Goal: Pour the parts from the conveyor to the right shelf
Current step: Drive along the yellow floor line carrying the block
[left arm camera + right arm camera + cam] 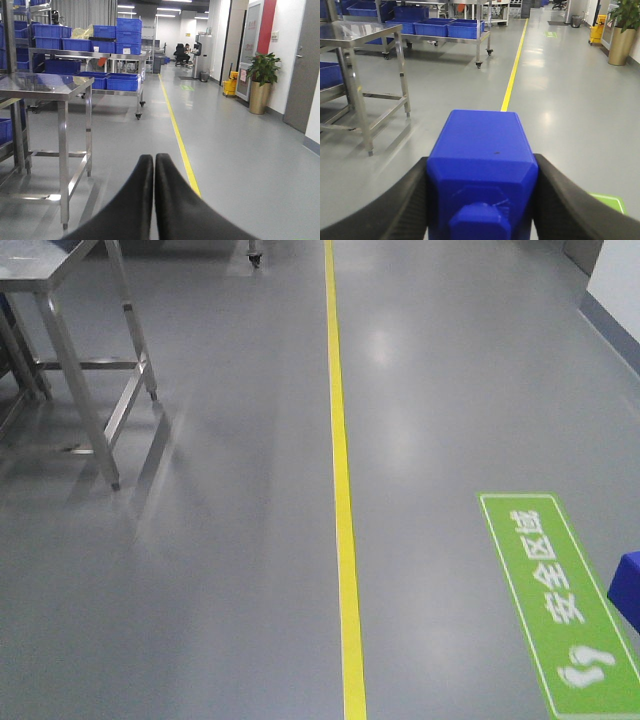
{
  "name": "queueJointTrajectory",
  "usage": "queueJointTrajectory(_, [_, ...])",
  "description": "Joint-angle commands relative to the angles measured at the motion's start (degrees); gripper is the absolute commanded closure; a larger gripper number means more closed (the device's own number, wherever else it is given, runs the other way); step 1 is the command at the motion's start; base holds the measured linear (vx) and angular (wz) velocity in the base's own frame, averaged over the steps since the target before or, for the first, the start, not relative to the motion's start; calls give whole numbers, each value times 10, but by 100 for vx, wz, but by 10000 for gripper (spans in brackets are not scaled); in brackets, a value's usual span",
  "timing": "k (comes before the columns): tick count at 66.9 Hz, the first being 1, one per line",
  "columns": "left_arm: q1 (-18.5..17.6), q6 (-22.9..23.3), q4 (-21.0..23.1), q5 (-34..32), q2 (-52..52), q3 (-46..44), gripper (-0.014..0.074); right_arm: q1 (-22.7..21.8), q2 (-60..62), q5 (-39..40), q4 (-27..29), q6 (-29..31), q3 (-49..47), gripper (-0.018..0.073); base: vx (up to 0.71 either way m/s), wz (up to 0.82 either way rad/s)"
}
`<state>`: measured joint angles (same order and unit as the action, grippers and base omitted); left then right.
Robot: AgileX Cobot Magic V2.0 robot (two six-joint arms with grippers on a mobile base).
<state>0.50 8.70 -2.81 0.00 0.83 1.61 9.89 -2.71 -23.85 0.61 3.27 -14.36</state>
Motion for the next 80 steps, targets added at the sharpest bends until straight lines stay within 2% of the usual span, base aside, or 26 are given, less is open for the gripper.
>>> queueJointTrajectory(1, [-1,4,5,-45,6,15,603,0,-7,48,-2,5,-16,560,76,1])
queueJointTrajectory(80, [-1,4,5,-45,6,15,603,0,-7,48,-2,5,-16,560,76,9])
